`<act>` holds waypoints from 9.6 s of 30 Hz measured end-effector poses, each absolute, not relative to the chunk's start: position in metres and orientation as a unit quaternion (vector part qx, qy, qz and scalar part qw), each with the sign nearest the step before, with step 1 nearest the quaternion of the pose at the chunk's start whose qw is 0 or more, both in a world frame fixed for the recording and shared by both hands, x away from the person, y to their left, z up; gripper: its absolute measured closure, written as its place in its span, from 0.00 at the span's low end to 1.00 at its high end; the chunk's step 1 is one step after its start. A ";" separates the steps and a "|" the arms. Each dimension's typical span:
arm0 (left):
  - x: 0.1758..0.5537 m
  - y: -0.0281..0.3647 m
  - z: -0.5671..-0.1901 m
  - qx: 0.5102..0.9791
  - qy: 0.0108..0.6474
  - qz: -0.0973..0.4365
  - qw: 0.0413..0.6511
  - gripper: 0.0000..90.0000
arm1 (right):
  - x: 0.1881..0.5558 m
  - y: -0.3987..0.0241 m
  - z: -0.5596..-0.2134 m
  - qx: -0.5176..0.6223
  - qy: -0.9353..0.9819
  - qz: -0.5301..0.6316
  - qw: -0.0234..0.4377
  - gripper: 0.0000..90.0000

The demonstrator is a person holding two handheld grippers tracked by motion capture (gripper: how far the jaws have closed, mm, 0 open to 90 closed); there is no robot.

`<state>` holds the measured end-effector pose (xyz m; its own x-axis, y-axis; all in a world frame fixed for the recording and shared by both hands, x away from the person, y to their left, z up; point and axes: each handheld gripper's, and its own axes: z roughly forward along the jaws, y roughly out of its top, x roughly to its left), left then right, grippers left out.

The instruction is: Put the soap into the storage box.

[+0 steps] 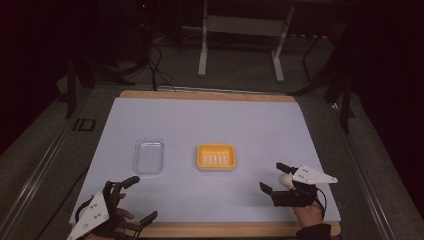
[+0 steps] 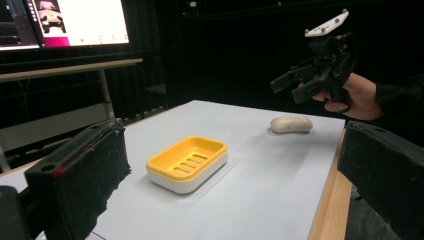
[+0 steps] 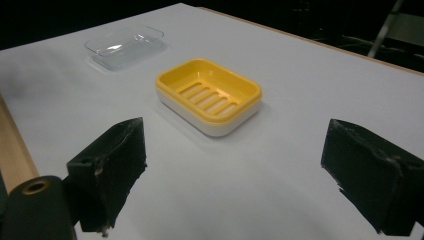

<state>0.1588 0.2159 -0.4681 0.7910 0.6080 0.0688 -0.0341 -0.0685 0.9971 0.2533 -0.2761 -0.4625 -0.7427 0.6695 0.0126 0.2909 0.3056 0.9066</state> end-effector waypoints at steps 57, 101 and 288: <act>0.162 0.209 -0.473 0.712 0.206 0.227 0.632 0.00 | 0.271 -0.258 -0.457 0.290 0.931 0.215 0.051 0.12; 0.161 0.205 -0.475 0.720 0.201 0.219 0.627 0.00 | 0.282 -0.301 -0.454 0.390 0.918 0.068 0.022 0.14; 0.162 0.204 -0.477 0.726 0.196 0.202 0.628 0.00 | 0.383 -0.154 -0.394 -0.050 0.977 0.206 0.020 0.55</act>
